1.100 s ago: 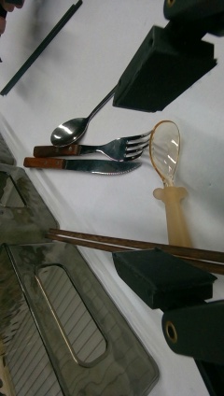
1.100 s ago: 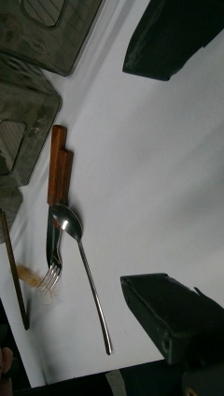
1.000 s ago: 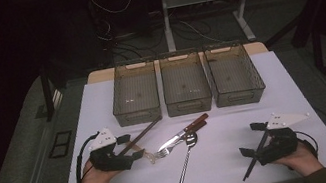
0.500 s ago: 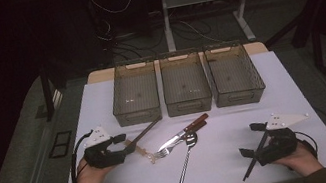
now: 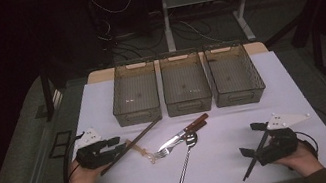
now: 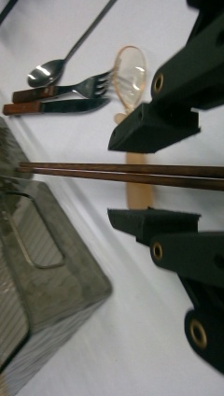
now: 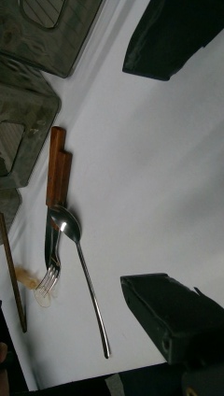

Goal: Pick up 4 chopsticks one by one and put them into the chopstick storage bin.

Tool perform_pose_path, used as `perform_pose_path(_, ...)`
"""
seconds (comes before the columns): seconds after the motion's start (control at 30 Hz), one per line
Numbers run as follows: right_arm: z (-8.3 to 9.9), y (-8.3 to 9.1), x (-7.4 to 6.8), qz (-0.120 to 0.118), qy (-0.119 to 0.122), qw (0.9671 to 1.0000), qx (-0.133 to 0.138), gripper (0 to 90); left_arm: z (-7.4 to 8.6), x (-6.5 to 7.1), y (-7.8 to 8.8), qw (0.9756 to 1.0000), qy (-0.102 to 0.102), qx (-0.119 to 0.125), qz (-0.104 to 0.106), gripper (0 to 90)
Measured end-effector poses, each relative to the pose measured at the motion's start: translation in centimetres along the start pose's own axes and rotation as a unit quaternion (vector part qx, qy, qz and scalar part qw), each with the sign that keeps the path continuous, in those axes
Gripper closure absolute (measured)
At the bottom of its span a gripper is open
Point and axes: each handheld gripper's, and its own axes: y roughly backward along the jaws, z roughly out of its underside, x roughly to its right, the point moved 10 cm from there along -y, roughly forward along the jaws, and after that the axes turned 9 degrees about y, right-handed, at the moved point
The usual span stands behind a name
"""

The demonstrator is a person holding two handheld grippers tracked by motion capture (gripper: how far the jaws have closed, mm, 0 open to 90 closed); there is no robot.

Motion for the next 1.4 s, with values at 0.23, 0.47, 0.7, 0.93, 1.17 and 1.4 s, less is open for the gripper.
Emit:
perform_pose_path(0.23,0.1,-0.1,-0.1,-0.001,0.001,1.0,-0.003,0.9,0.8,-0.3,-0.1,0.9998,-0.005,-0.021,-0.001,74.5)
perform_pose_path(0.47,0.1,-0.2,-0.1,-0.003,0.003,1.0,-0.005,1.0,1.1,-0.2,-0.2,0.9996,-0.003,-0.027,0.003,83.8)
perform_pose_path(0.7,0.1,-0.2,-0.1,-0.003,0.003,1.0,-0.005,0.9,1.4,-0.3,-0.4,0.9995,0.0,-0.031,0.007,82.7)
perform_pose_path(0.93,0.1,-0.2,-0.1,-0.003,0.002,1.0,-0.005,1.0,1.7,-0.4,-0.6,0.9991,-0.004,-0.042,0.004,82.4)
perform_pose_path(1.17,0.1,-0.1,-0.1,-0.003,0.002,1.0,-0.004,1.0,1.7,-0.4,-0.7,0.9991,-0.005,-0.043,0.004,82.4)
perform_pose_path(1.4,0.1,-0.1,-0.1,-0.004,0.002,1.0,-0.004,1.0,1.8,-0.3,-0.7,0.9991,0.002,-0.042,0.008,81.3)
